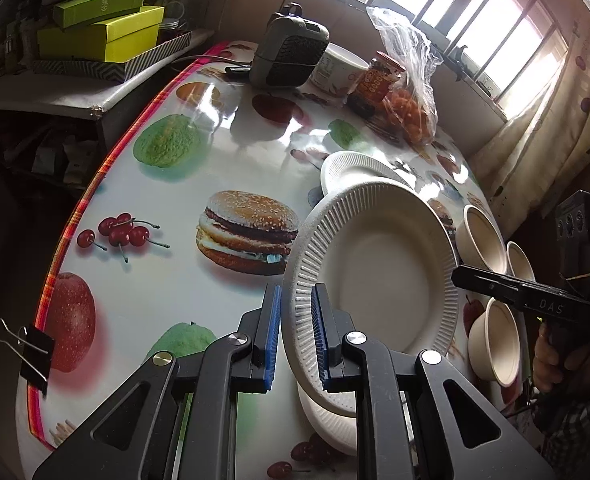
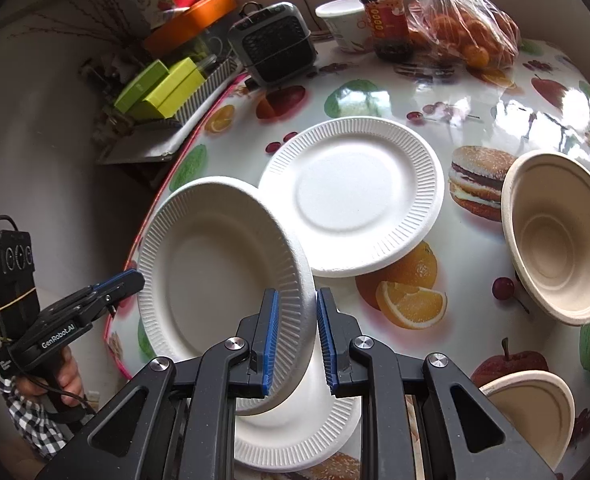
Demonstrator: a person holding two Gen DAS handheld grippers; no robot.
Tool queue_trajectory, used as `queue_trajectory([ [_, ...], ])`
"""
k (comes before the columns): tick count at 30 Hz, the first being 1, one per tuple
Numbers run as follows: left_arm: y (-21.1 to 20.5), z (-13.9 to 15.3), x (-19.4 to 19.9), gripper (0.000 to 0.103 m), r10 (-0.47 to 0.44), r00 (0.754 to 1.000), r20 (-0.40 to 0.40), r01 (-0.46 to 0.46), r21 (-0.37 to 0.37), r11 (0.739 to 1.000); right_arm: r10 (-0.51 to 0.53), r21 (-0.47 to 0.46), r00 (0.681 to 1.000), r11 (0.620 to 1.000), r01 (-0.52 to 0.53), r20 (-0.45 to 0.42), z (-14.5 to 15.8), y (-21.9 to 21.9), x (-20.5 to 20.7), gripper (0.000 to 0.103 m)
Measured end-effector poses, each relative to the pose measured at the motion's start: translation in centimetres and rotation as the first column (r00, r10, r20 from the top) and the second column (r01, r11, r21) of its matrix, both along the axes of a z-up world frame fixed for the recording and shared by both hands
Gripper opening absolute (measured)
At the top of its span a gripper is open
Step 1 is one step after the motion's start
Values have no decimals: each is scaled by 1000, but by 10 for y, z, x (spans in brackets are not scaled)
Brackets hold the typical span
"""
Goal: Organize plates and bowls
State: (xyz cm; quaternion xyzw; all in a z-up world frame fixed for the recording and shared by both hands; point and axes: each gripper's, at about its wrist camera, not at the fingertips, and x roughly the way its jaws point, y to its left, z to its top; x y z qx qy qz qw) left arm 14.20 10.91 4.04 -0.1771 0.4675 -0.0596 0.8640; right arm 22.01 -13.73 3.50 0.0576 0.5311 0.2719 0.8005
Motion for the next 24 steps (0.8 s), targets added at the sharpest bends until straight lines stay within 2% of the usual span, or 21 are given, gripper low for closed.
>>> queue_trajectory([
  [15,-27,-19,-14,16,-57,997,-53,57,5,998,-22,-16,998,1000,21,-51,-19,-27,-26,19],
  [24,-35,-27,-16,16,-76,994,-82,77,14,997,-28,-30,997,999,26,-67,-26,-33,-28,20],
])
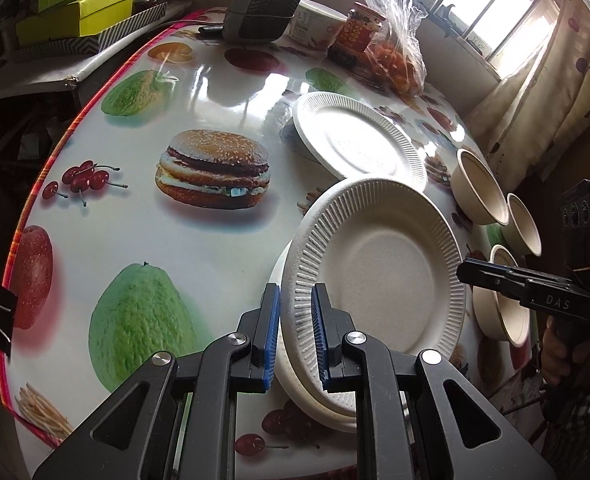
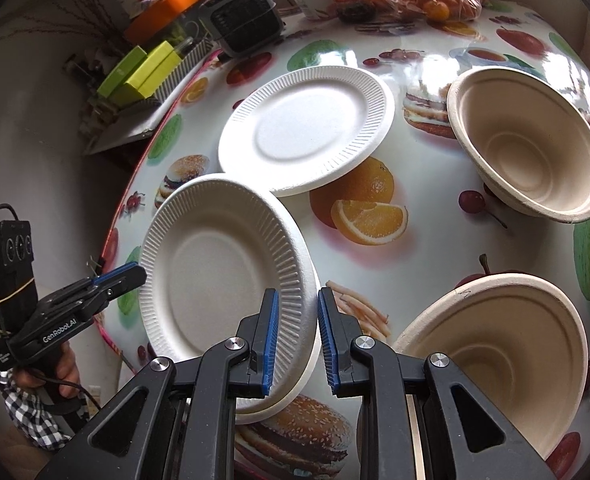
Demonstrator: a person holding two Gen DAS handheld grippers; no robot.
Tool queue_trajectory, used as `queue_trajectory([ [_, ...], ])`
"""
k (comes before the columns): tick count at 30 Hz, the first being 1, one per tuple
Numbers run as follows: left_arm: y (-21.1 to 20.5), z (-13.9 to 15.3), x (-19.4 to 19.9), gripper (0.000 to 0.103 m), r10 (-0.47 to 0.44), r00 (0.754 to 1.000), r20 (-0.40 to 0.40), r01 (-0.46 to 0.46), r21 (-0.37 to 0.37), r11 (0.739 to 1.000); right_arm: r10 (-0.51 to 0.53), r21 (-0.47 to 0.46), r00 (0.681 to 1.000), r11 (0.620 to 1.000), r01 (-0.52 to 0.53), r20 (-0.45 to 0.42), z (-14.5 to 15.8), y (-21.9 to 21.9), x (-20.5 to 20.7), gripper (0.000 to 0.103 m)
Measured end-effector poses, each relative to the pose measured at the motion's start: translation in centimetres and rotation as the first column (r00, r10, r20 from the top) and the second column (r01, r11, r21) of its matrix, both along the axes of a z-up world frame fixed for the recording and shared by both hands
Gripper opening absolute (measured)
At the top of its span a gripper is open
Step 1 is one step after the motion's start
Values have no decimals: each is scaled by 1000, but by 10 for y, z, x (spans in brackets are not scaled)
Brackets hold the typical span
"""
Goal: Organize plates and bowls
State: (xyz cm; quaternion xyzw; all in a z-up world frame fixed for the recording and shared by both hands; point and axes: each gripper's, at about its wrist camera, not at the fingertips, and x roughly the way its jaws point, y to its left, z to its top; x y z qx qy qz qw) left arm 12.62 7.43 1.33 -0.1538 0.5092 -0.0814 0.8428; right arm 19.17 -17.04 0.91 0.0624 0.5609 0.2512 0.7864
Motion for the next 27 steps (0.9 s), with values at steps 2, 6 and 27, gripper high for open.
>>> queue_trajectory([
  [2,0,-1,0,16,2,1000,-4,-2,0,1000,9,-7,1000,1000,-9,5,0,1,-1,20],
  [6,0,-2,0,16,4,1000,-9,-4,8,1000,20,-22,1000,1000,-20,7,-2,4,-2,20],
  [27,-5,-11,-1,16,-9,999,-48,10,37,999,42,-52,999,998,-42,-2,-4,8,-3,21],
])
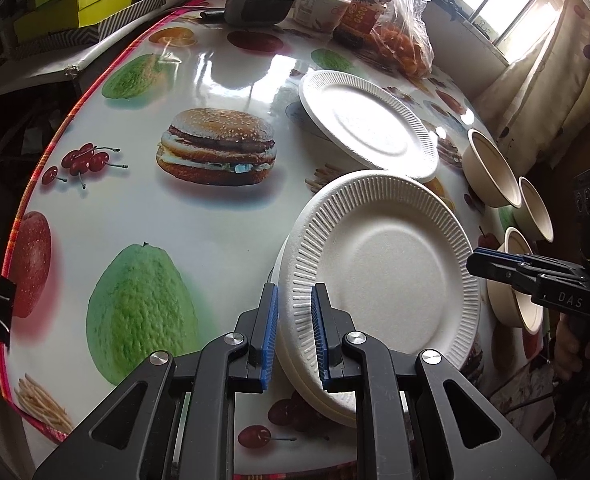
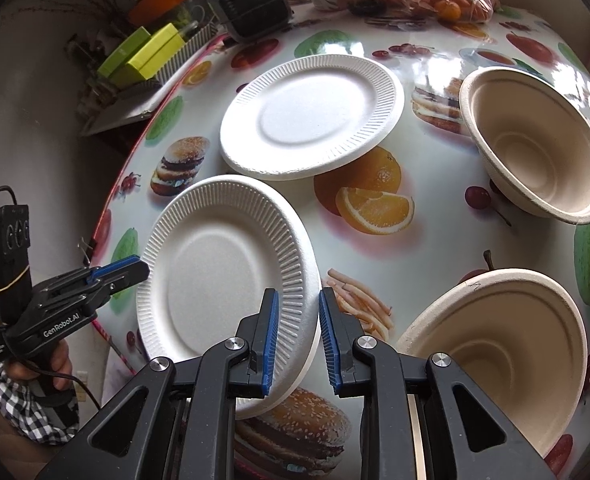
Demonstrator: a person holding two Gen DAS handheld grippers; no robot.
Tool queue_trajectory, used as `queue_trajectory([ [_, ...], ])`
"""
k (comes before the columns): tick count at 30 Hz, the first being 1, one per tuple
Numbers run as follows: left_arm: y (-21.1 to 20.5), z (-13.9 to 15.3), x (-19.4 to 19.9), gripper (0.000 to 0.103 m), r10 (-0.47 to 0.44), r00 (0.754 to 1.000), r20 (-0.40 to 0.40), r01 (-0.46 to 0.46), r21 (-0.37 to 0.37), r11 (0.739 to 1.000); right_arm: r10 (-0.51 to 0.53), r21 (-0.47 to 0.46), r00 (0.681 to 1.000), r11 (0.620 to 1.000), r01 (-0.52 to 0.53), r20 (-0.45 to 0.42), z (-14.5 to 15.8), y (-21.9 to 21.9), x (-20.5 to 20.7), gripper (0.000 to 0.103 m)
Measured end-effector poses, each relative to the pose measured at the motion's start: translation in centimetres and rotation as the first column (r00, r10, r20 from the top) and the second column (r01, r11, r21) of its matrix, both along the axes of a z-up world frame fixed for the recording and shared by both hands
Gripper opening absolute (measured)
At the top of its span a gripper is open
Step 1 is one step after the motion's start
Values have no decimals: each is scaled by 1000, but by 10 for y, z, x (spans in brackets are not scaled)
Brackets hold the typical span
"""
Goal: Organize plates and bowls
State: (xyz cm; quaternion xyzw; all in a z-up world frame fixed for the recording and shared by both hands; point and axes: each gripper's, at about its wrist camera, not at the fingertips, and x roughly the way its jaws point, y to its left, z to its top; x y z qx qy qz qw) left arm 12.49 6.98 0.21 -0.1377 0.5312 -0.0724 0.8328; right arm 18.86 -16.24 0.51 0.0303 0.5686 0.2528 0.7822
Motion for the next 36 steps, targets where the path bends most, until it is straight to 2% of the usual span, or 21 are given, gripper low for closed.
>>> queue_trajectory([
  [26,0,-2,0,19,-2,1000,-2,2,12,1000,6,-25,1000,1000,-6,5,-5,4,-4,22],
  [30,1,-1,0,19,-3,1000,2,3,11,1000,3,-20,1000,1000,-3,7,-5,3,-4,29],
  [36,2,1,2,28,-3,1000,11,3,7,1000,2,-17,1000,1000,-2,12,-3,4,-3,32],
])
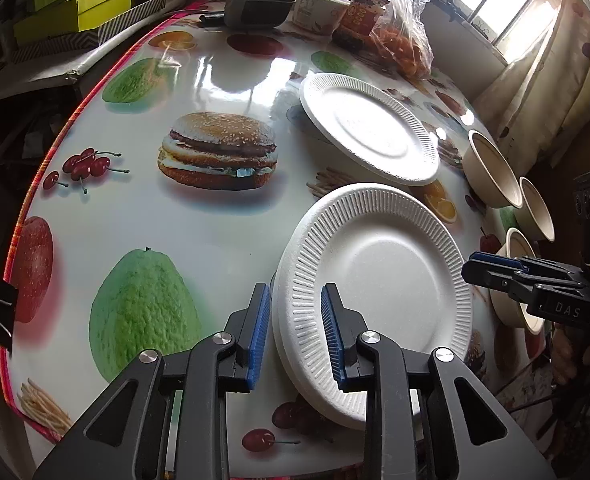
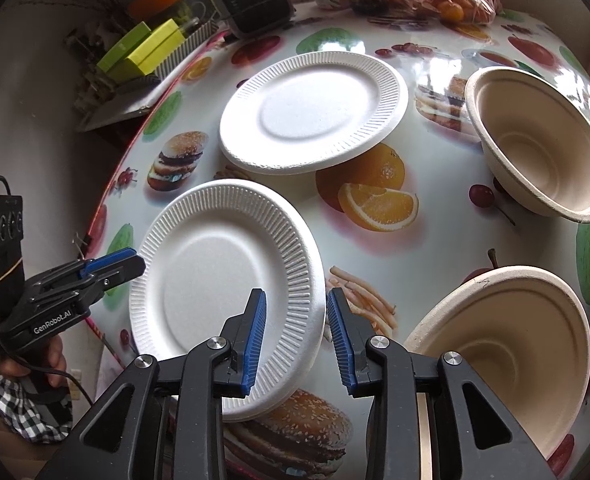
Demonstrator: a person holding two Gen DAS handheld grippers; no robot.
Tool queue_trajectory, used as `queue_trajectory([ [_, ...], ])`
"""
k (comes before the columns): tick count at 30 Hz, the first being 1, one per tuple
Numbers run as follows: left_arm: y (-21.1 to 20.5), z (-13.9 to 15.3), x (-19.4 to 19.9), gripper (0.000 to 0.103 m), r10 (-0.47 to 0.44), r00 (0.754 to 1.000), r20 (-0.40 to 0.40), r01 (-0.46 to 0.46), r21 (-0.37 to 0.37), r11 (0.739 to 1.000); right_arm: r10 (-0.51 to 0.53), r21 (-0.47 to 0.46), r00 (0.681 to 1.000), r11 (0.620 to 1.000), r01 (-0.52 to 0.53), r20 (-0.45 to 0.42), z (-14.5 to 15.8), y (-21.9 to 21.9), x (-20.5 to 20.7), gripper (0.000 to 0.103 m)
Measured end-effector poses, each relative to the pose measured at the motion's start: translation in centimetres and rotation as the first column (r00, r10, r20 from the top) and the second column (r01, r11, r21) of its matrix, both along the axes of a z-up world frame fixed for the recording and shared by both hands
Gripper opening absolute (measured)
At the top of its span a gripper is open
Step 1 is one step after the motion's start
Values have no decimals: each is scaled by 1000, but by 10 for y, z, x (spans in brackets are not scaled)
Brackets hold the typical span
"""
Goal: Organize plates and bowls
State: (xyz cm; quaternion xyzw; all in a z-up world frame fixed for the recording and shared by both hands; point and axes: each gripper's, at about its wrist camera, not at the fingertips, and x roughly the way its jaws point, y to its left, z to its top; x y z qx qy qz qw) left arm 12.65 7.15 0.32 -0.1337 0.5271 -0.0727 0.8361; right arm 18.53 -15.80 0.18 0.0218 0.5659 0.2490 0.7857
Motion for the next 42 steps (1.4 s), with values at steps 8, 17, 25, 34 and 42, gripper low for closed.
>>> queue_trajectory([
  [8,3,5,7,29,9,1000,9,-9,-6,1000,-14,15,1000,1000,13,19,9,-3,4,38],
  [17,7,20,27,29,24,999,38,-23,-8,1000,-46,31,996,999,44,74,32,-7,20,42],
  [25,10,32,52,29,31,998,62,-30,-9,999,-63,22,993,998,61,104,46,-14,39,42],
  [34,6,41,87,29,23,997,78,-22,-14,1000,-81,13,987,997,80,140,61,-18,77,42],
  [42,4,27,123,29,32,999,23,-32,-19,999,-96,23,990,995,94,105,52,-26,122,42],
])
